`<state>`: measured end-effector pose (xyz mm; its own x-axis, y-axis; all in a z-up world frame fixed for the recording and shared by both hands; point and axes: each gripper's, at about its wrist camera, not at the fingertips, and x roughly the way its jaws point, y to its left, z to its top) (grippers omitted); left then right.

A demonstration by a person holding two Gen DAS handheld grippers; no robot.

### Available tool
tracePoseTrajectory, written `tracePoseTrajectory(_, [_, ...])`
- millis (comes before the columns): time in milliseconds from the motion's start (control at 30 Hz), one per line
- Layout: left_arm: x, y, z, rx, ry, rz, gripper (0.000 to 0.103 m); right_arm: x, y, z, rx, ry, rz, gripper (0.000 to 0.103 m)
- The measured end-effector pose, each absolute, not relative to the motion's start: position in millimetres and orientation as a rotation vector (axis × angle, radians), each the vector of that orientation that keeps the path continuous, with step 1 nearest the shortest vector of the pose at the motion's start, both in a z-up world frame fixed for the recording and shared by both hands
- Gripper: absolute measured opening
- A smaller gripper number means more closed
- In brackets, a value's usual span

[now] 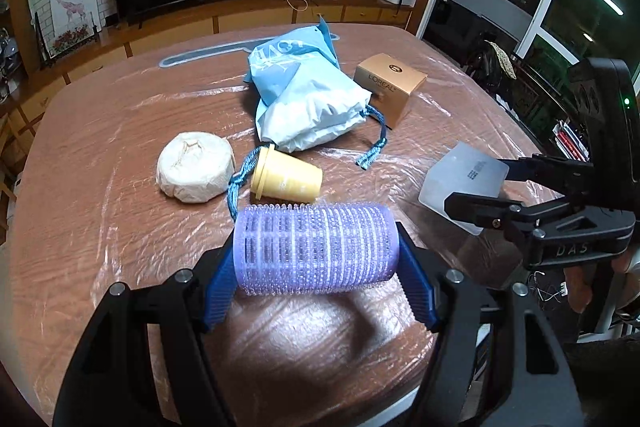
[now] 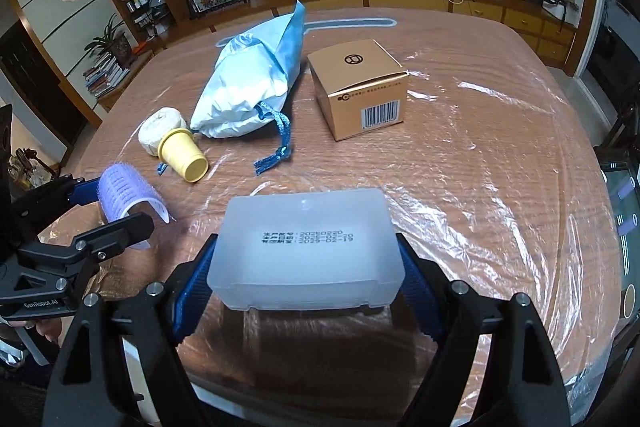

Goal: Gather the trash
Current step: 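Carry the roller and white box toward the black bin with both tools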

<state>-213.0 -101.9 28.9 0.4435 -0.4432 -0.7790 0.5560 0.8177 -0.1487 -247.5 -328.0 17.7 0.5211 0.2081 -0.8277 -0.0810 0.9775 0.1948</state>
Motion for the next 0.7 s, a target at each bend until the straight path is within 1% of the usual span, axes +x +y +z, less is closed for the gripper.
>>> tracePoseTrajectory(233, [-220, -99, 29, 0.128, 0.922, -0.613, 0.071, -253, -324, 15, 0.159, 1.025, 0.184, 0.081])
tracePoseTrajectory(700, [-231, -91, 34, 0.122, 0.906, -0.615, 0.071, -264, -321, 32, 0.175, 0.992, 0.216, 0.081])
